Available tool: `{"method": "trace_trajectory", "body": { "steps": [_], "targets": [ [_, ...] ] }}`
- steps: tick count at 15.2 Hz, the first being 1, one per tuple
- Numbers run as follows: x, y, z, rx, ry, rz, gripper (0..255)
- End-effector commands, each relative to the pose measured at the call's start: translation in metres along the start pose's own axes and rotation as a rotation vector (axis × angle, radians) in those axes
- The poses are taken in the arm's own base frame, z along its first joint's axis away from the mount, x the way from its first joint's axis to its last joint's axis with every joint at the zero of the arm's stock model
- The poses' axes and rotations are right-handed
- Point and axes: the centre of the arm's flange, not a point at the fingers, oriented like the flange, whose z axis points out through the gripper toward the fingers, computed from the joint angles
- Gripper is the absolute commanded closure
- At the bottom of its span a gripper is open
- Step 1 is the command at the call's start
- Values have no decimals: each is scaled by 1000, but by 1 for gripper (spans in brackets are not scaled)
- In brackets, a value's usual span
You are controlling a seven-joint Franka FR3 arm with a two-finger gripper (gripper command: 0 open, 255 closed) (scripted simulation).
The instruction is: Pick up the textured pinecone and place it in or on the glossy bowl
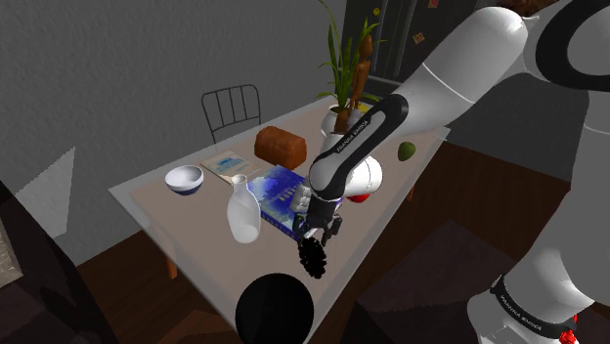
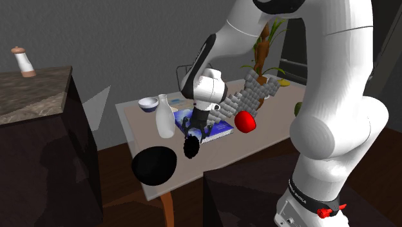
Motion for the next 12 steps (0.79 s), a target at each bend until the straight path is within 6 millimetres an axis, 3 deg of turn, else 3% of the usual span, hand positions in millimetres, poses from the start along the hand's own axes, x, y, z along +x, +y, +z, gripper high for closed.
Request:
{"method": "trace_trajectory", "body": {
  "steps": [1, 12],
  "targets": [
    [-3, -3, -11, 0, 0, 0, 255],
    [-16, -17, -66, 0, 0, 0, 255]
  ]
}}
